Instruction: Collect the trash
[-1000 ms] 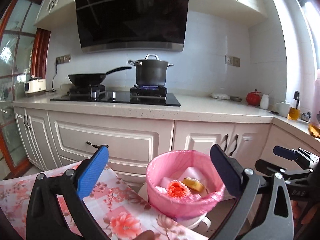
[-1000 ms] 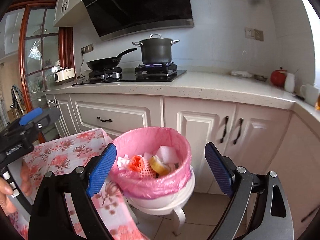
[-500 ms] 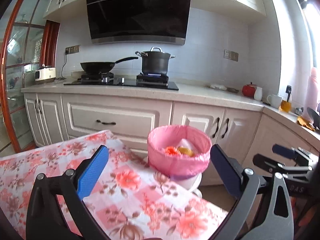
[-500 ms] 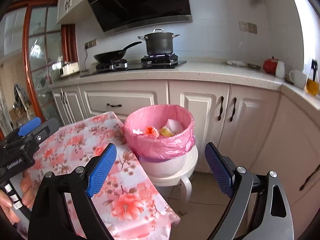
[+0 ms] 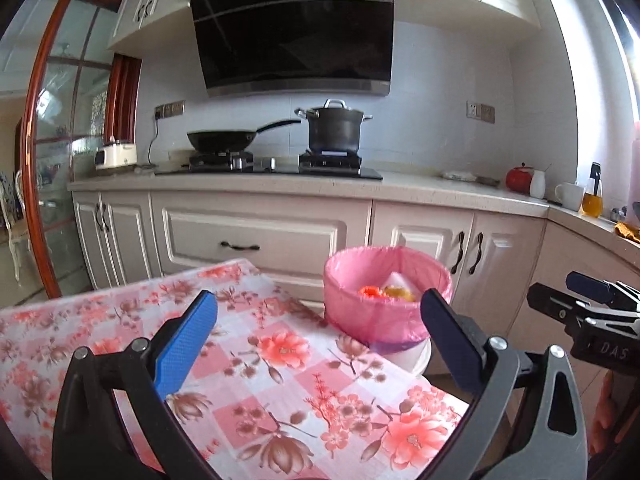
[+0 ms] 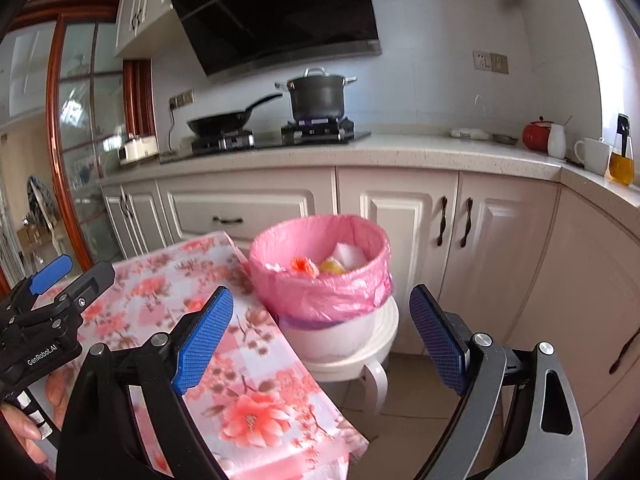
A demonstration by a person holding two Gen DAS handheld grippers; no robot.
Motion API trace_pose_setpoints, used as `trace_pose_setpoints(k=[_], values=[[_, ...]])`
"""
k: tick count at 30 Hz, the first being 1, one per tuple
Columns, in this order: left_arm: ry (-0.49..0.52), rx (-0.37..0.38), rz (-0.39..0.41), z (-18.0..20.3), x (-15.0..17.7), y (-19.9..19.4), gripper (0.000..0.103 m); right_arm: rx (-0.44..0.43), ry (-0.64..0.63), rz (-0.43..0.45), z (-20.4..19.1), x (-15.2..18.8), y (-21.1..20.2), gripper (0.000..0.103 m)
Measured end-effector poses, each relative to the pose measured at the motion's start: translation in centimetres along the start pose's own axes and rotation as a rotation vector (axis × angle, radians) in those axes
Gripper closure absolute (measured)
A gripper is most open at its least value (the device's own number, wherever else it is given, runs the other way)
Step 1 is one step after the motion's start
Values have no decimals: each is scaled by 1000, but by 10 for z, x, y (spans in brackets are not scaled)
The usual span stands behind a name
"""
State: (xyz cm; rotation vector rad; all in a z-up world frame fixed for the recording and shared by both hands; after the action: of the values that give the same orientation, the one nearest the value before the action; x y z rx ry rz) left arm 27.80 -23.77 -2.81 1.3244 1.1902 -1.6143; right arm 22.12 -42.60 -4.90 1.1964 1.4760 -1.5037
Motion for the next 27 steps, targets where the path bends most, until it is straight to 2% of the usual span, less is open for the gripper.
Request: trace_pose_setpoints(k=[6, 12, 20, 27], values=[[-12, 14, -34, 4, 19, 11, 5, 2, -7, 1, 2, 9, 5, 18], [-22, 5, -17, 3, 22, 12, 5, 0, -25, 65, 2, 10, 2, 18], [23, -6, 19, 12, 20, 4, 5, 6, -28, 67, 3, 14, 4, 18], [25, -6, 18, 14, 22, 2, 5, 4, -29, 59, 3, 15, 5, 18]])
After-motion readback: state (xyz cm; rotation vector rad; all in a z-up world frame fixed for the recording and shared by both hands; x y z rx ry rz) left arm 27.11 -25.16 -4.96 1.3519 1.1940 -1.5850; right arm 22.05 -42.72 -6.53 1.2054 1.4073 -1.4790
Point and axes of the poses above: each gripper's, at about its wrist camera, not at the fingertips, and y roughly the way its jaws point, z to its right, x to its underside, the point moved 8 cm from there along y, roughly the way its jaws point, and after that the axes turned 5 degrees about z, right-handed, at the moved point
